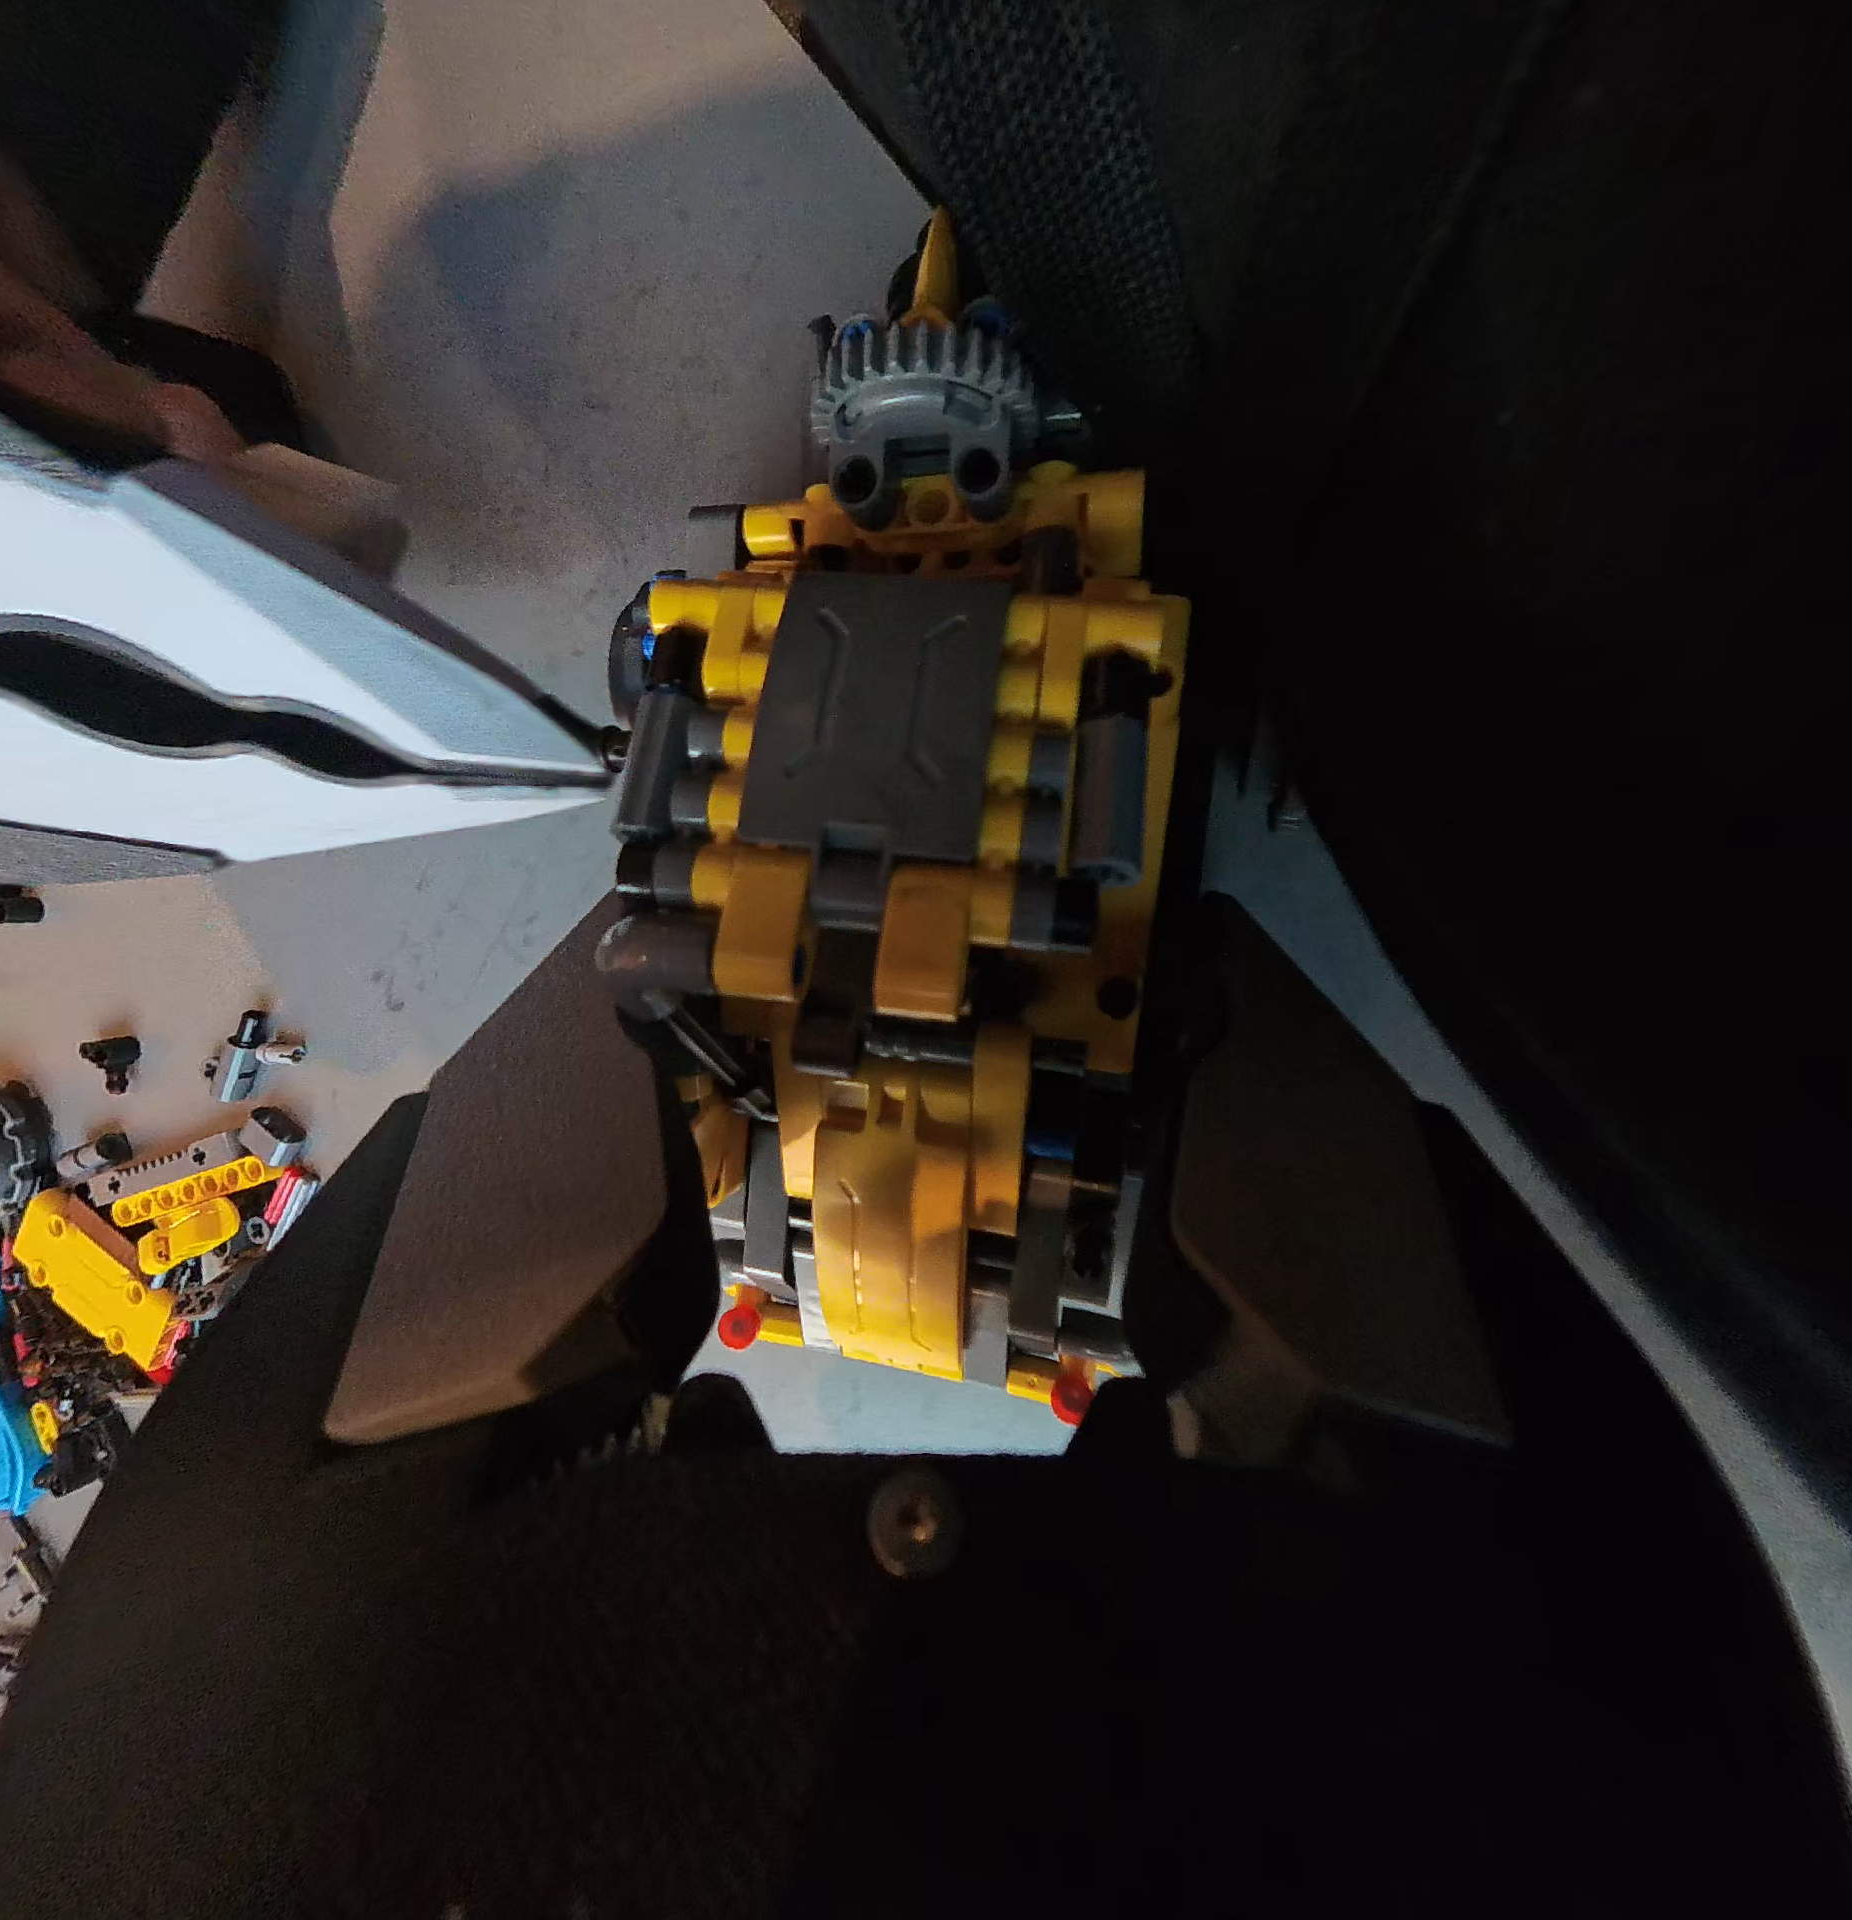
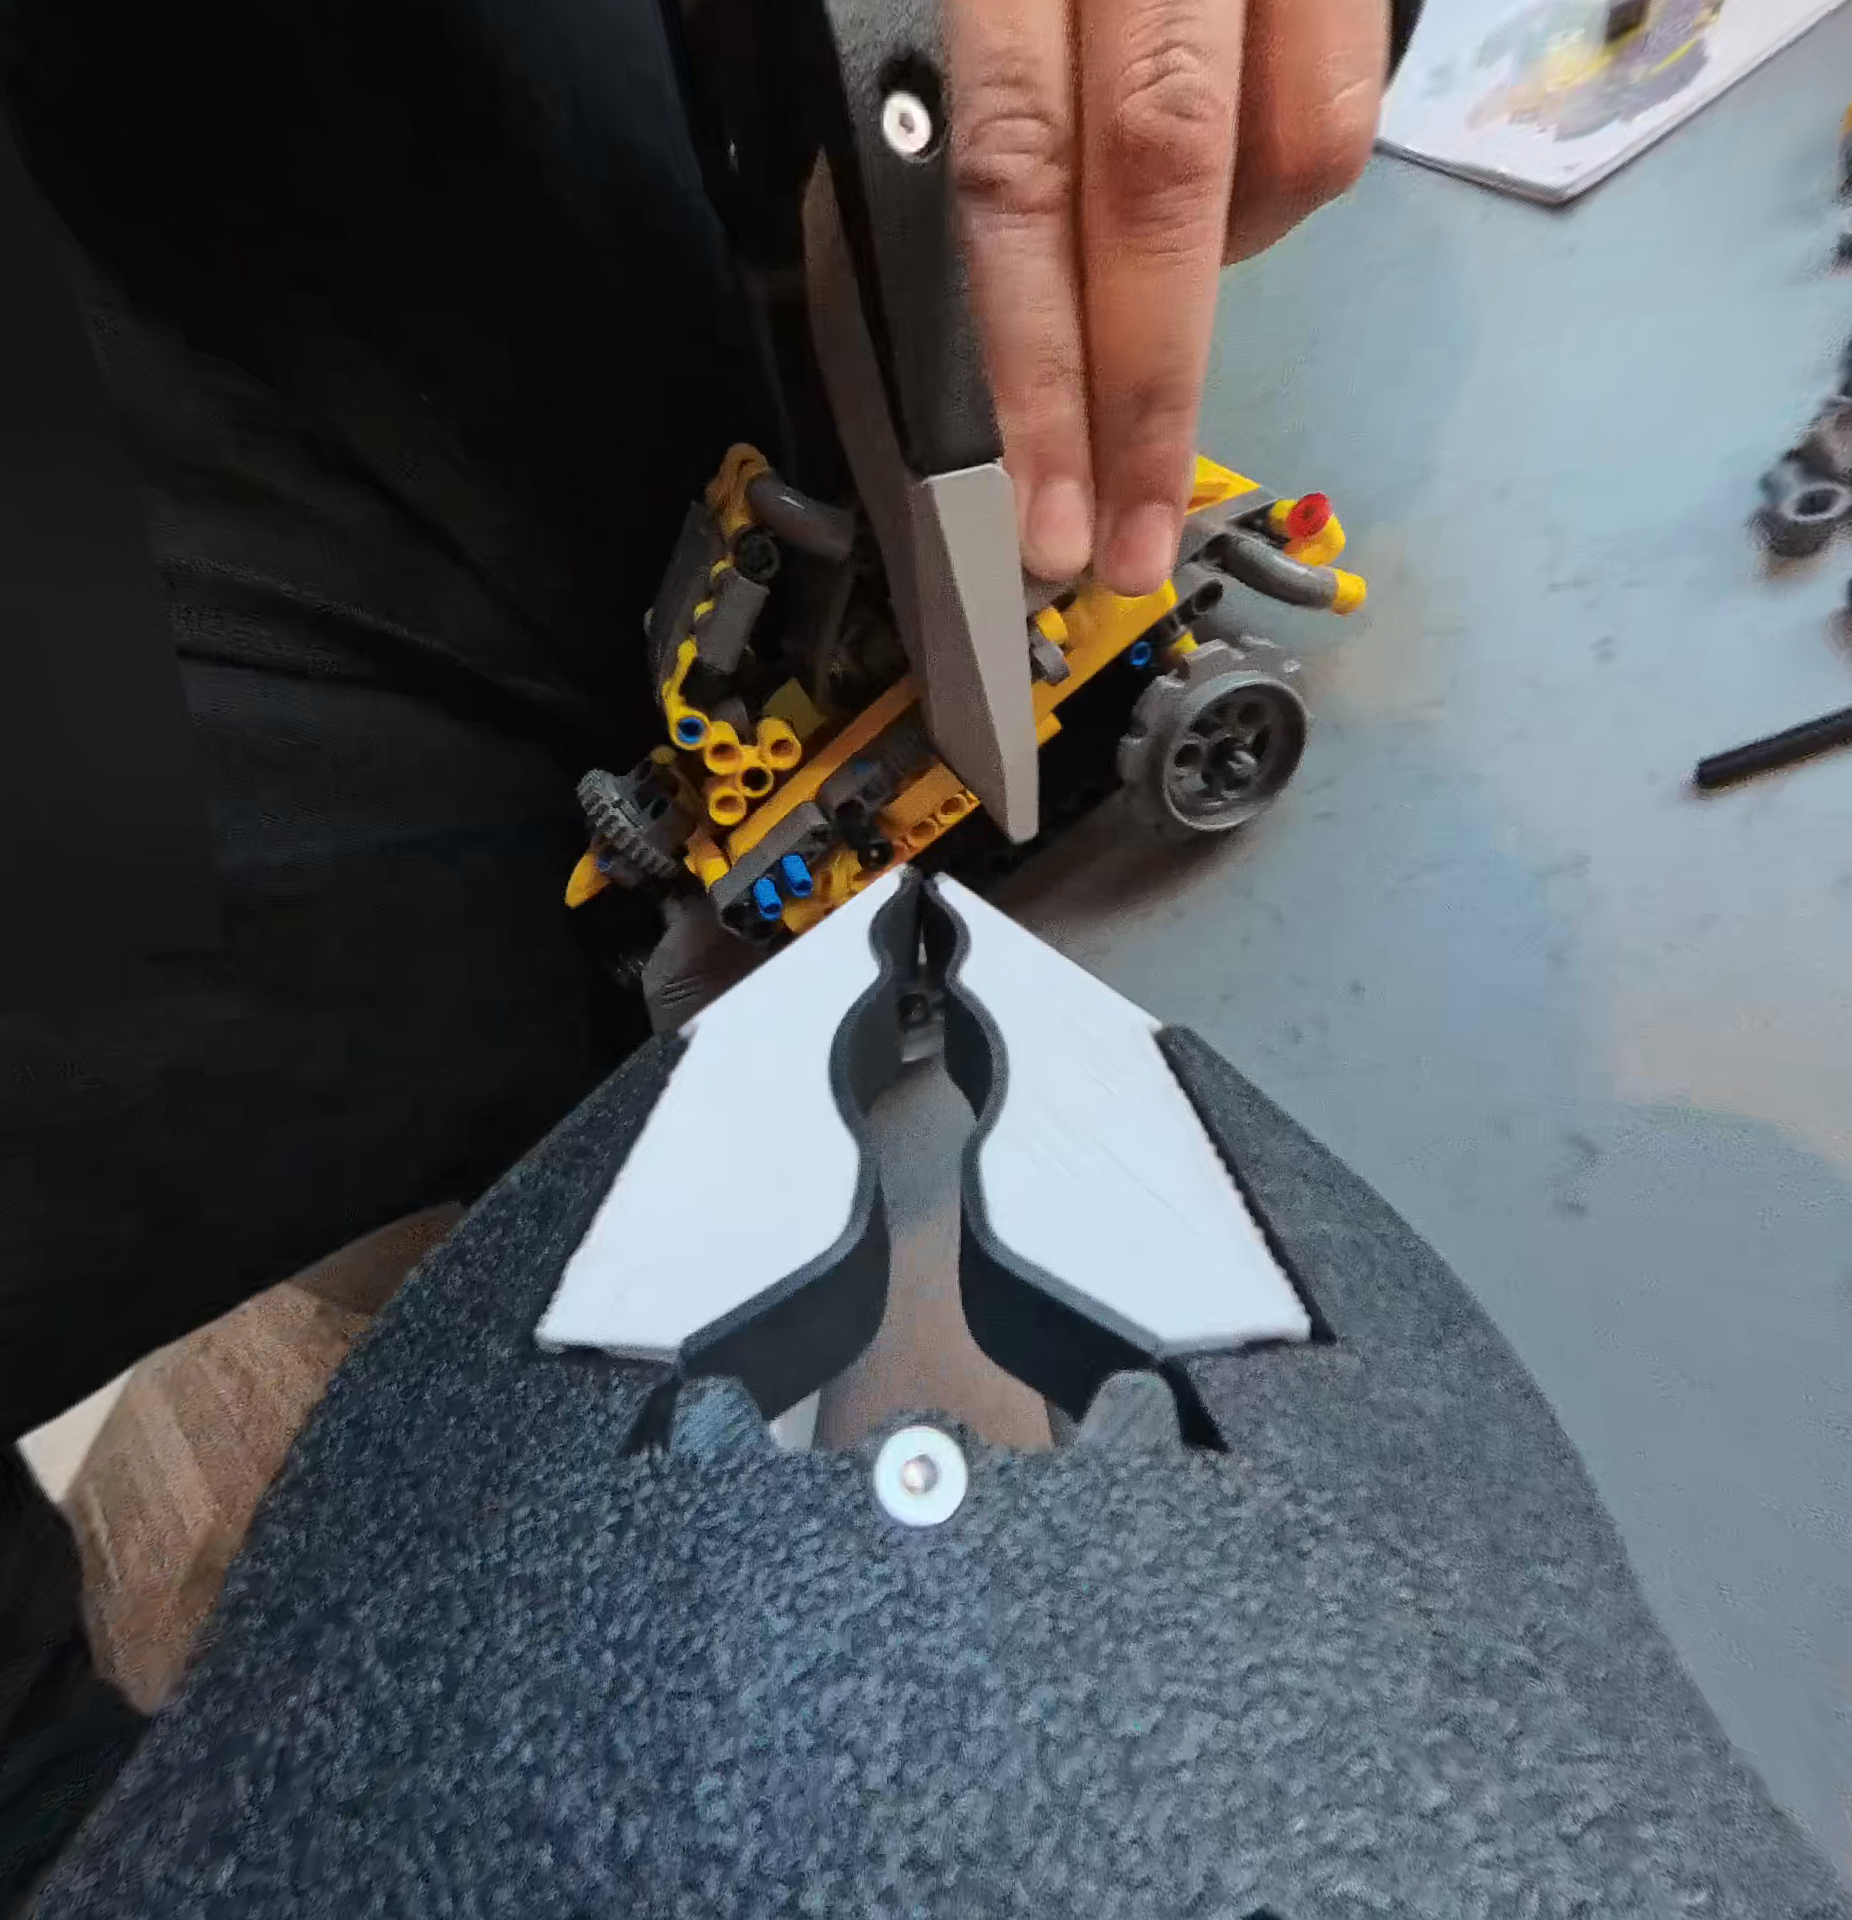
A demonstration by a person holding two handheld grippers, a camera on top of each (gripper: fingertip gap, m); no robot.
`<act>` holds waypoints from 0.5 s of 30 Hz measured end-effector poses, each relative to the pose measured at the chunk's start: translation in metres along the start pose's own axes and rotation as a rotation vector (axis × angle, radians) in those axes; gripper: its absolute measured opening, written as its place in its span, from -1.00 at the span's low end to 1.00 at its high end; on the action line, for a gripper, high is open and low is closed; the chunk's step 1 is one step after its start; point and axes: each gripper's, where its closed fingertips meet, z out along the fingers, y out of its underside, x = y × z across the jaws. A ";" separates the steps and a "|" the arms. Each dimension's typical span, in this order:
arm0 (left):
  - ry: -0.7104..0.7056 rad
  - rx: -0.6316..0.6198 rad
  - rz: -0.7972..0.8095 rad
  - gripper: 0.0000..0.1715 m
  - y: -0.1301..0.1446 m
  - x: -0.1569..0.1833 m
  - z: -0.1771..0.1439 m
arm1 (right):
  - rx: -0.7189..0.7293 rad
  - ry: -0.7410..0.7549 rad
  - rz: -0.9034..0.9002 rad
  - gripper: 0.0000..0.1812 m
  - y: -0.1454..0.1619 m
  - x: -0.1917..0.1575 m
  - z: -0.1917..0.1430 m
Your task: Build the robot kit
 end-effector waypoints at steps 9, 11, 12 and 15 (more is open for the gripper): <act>-0.004 0.004 -0.003 0.13 0.000 -0.001 0.000 | 0.095 -0.059 -0.106 -1.00 -0.009 -0.011 -0.007; -0.002 0.003 -0.004 0.14 0.000 -0.001 0.000 | 0.038 -0.046 -0.124 -1.00 -0.003 -0.011 0.002; -0.003 0.004 -0.003 0.14 0.000 -0.001 0.000 | 0.048 -0.049 -0.125 -1.00 -0.005 -0.011 0.002; -0.004 0.003 -0.006 0.14 0.000 -0.001 0.000 | 0.054 -0.046 -0.110 -1.00 -0.006 -0.010 0.002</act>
